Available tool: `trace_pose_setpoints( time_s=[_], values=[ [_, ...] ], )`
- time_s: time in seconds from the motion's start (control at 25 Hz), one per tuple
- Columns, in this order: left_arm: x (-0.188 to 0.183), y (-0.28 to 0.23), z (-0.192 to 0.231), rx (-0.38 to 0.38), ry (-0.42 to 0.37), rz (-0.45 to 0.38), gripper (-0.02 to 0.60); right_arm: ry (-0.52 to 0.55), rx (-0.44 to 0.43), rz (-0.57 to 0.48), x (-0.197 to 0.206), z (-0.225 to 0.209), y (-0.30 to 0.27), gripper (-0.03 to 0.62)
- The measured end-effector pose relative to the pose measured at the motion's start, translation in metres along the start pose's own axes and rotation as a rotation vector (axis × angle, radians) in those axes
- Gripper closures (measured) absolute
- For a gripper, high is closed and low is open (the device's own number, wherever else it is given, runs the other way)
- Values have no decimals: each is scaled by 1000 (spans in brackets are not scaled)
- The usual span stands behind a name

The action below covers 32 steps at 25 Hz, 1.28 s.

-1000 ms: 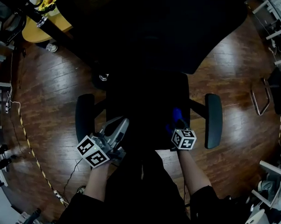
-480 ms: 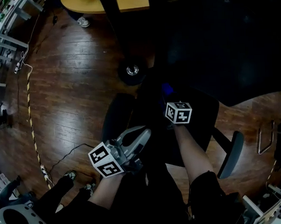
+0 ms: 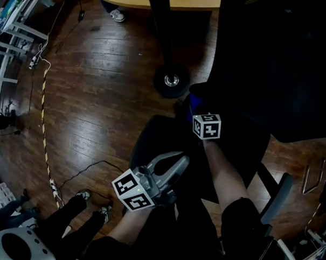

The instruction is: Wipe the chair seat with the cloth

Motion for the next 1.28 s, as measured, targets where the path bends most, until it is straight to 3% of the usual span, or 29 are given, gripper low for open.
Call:
trace_pose_setpoints(
  time_s=[0.2,0.4,0.72,1.0,1.12,1.28],
  values=[
    [13,-13,1,11,-9,49,594,-75,143,-15,27,-62,32,528],
    [29,-26,-3,17,-12,125,594,-187,312,-38,52,-149,114,528],
    [40,-62,-1,37,-35,201,594,-277,499,-89,92,-245,229,528],
    [40,-75,-1,44,-47,198,594,-265,456,-107,96,-259,242,528],
    [38,-68,3,34,-38,170,594,-312,415,-209,94,-258,251,528],
    [25,-50,12,11,-38,130,594,-402,281,-316,79,-230,240,528]
  ],
)
Point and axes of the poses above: the fingertips, and each gripper's own axes: y backward along the fingers, z to its left, x out of its underside, the point moved 9 cm from there along y, backward along the fingers, and after that the axes turned 8 degrees about -y, right-handed, at the moved point
